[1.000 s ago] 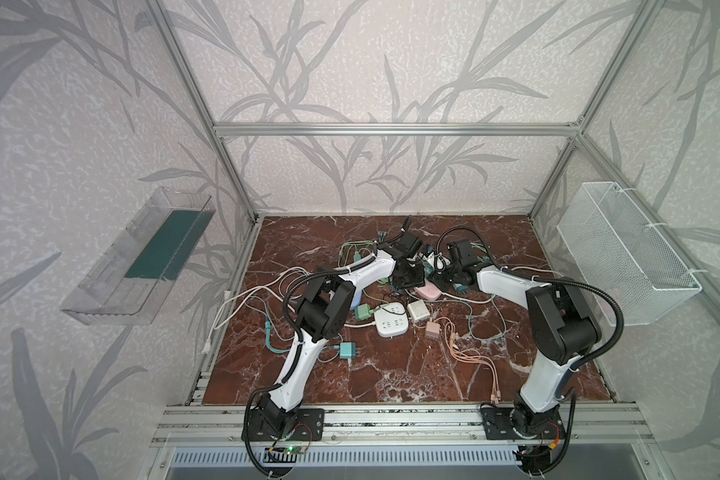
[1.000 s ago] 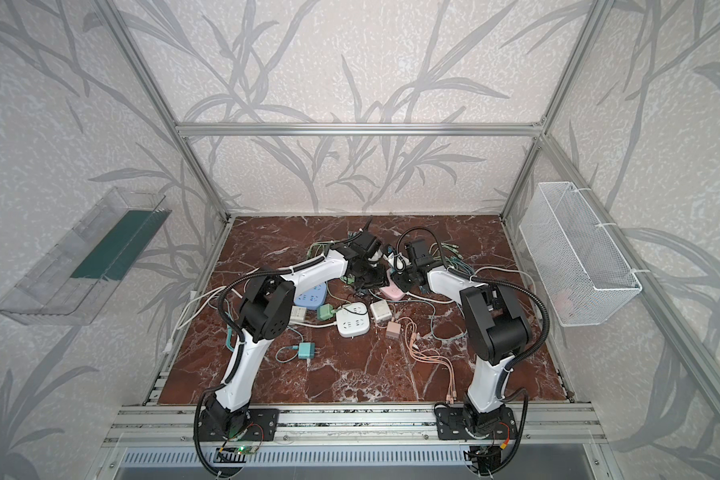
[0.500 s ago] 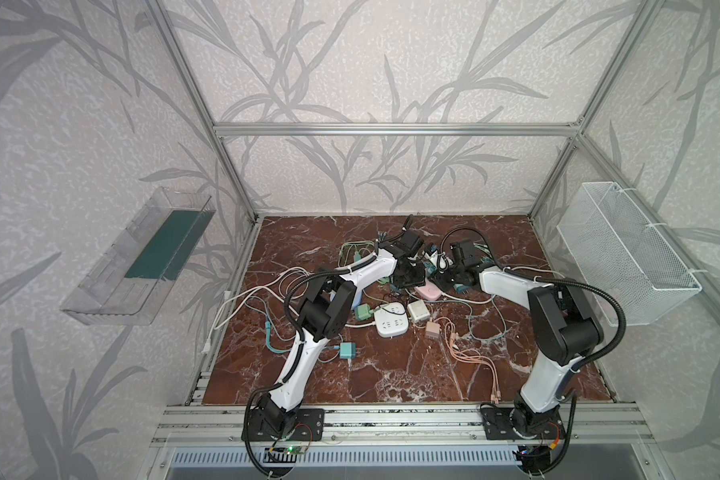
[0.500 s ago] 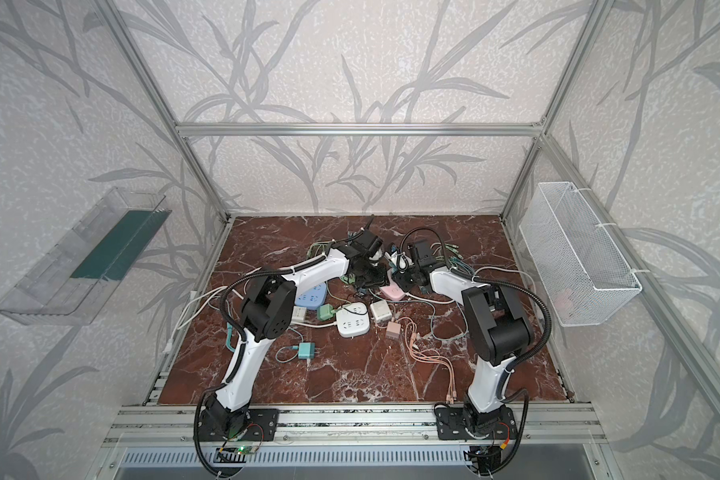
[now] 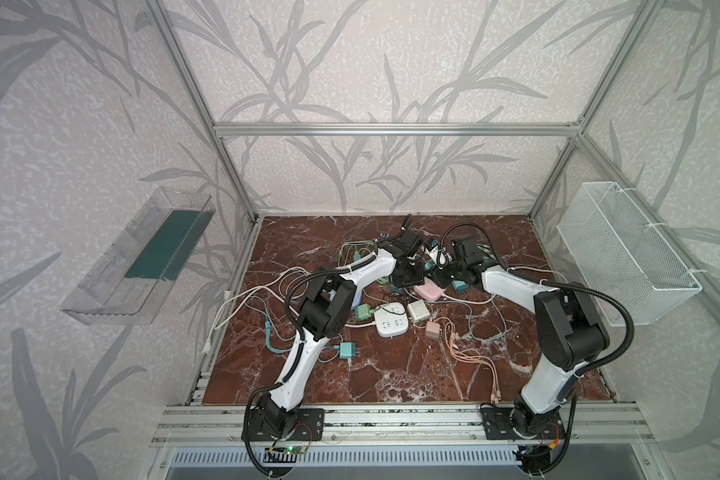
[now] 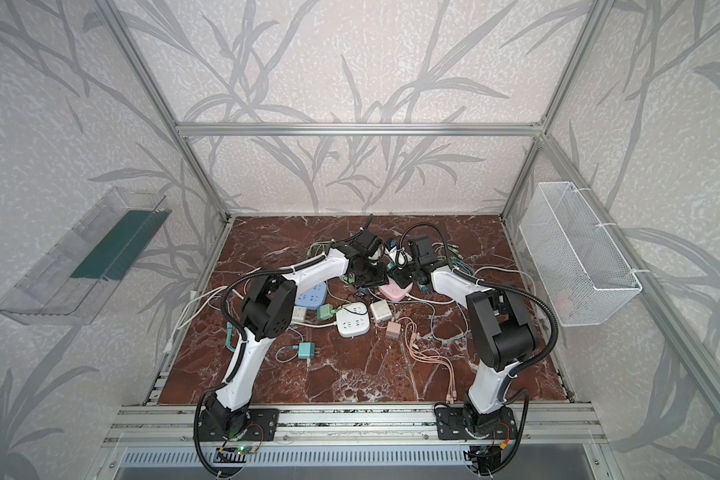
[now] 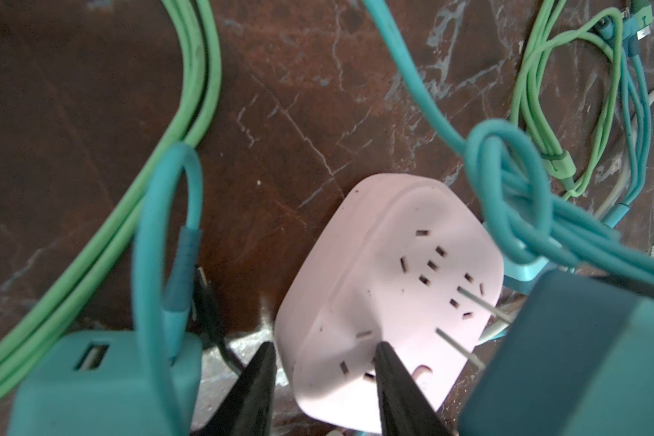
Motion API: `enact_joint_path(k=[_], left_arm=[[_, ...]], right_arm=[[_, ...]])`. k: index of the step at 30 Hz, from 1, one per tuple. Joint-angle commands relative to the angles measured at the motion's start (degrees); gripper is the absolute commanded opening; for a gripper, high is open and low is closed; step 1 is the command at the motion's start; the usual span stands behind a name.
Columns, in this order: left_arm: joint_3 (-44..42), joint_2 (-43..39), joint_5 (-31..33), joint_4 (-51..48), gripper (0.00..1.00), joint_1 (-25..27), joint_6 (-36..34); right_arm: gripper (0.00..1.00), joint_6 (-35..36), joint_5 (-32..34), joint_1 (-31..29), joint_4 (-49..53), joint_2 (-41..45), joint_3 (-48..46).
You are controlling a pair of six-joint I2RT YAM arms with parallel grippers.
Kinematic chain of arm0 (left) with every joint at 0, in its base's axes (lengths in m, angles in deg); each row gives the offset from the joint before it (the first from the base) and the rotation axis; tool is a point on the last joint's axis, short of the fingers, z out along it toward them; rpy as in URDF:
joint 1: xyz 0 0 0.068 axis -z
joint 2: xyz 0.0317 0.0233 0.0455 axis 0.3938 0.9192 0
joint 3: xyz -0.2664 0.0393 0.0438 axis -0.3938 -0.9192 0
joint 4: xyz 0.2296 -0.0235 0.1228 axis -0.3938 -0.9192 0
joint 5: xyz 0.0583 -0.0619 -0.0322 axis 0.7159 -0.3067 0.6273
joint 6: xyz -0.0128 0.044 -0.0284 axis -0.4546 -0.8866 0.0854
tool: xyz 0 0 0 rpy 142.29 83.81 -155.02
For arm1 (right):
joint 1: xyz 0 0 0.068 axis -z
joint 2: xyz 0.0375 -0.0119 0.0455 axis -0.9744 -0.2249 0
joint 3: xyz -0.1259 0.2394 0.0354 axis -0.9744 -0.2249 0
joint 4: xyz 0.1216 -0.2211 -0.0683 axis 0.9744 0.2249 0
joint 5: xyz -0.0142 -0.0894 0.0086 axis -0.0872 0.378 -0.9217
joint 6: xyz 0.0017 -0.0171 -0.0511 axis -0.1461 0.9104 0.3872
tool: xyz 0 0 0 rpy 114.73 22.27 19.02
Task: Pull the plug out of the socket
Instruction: 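Grip the teal charger with right and pull it out while left holds the strip, then lower the teal charger onto the table beside the strip with the right gripper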
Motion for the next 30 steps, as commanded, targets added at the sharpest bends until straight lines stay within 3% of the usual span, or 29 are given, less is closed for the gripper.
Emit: enact_joint_path(k=[1,6,16,30], left_arm=[[-2.14,3.80,3.64,-3.86,0.44,-0.05,0.48],[-3.99,2.43,3.35,-1.45,0.44,-0.08,0.69],[-4.60,1.30,3.72,-0.03,0.44,-0.11,0.22],[-7.53,-0.90,4.06,2.46,0.44,-0.05,0.49]], right_arm=[[0.15,-0.75,0.09,-0.02,0.14,2.22,0.77],[0.16,-2.49,0.61,1.67,2.62,1.29,2.38],[0.18,-5.96,2.23,5.07,17.43,-4.99,12.73],[0.19,-10.30,-1.22,7.84,33.75,-16.36,26.98]])
